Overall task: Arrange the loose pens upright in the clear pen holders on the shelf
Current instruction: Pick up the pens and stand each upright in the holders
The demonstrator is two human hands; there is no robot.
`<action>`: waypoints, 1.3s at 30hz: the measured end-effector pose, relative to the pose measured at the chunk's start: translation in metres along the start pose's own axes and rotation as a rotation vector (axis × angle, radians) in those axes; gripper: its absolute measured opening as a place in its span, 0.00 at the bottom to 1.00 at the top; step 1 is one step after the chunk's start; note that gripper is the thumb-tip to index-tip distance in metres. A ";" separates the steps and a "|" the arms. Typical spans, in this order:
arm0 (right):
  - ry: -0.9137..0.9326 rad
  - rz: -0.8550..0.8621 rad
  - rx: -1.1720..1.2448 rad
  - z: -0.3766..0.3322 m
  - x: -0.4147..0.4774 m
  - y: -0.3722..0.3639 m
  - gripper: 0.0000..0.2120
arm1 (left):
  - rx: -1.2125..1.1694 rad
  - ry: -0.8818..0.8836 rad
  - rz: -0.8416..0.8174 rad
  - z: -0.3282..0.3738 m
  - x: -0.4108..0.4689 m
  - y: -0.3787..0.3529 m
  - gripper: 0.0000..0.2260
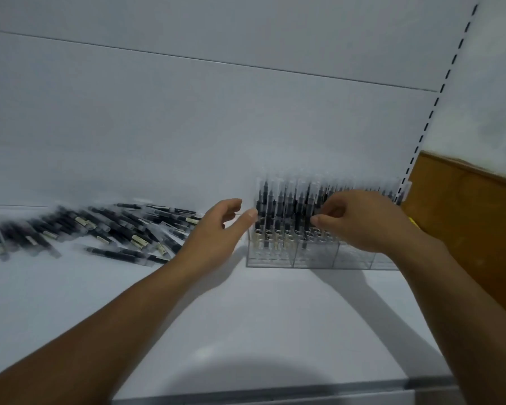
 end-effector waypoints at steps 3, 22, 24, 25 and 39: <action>0.111 -0.004 0.083 -0.036 -0.009 0.012 0.10 | 0.074 0.011 0.033 0.009 0.003 0.027 0.20; 0.618 -0.193 0.160 -0.243 0.022 -0.117 0.32 | 0.935 0.338 0.076 -0.089 -0.047 0.201 0.41; 0.617 -0.136 0.191 -0.240 0.022 -0.117 0.29 | 0.894 0.335 0.083 -0.084 -0.053 0.196 0.36; 0.611 -0.088 0.205 -0.238 0.023 -0.114 0.27 | 0.855 0.326 0.098 -0.079 -0.056 0.194 0.32; 0.604 0.213 0.215 -0.236 0.025 -0.098 0.11 | 0.422 0.093 0.315 -0.048 -0.064 0.195 0.15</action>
Point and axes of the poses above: each hand's wrist, its own x-axis towards the middle knuckle, its own y-axis out of the back of the hand, z = x × y, the point moved 6 cm from there along x, towards the middle knuckle, and after that the axes turned 8 degrees about -x, right-handed, at the moved point
